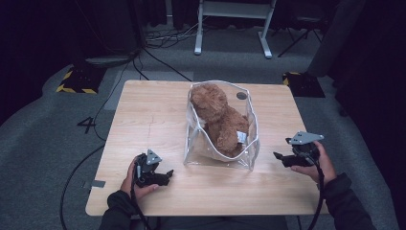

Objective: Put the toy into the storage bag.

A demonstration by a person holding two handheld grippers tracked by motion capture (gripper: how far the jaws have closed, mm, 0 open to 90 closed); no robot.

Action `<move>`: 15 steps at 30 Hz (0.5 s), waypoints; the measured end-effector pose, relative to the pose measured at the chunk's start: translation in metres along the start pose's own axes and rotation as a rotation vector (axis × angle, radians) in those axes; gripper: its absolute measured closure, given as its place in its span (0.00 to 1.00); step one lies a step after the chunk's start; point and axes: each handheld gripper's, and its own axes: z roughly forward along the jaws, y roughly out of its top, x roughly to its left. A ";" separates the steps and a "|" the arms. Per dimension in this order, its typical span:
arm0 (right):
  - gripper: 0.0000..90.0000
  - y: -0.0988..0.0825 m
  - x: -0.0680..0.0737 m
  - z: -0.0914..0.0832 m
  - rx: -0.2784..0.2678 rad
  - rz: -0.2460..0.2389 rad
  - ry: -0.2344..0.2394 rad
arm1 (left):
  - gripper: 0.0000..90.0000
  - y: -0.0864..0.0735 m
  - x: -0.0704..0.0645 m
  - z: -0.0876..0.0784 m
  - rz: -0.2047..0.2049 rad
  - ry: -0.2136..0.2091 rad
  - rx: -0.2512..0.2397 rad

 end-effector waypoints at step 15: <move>0.28 -0.042 0.004 0.002 -0.001 0.063 0.024 | 0.14 0.000 0.000 0.000 0.000 0.000 0.000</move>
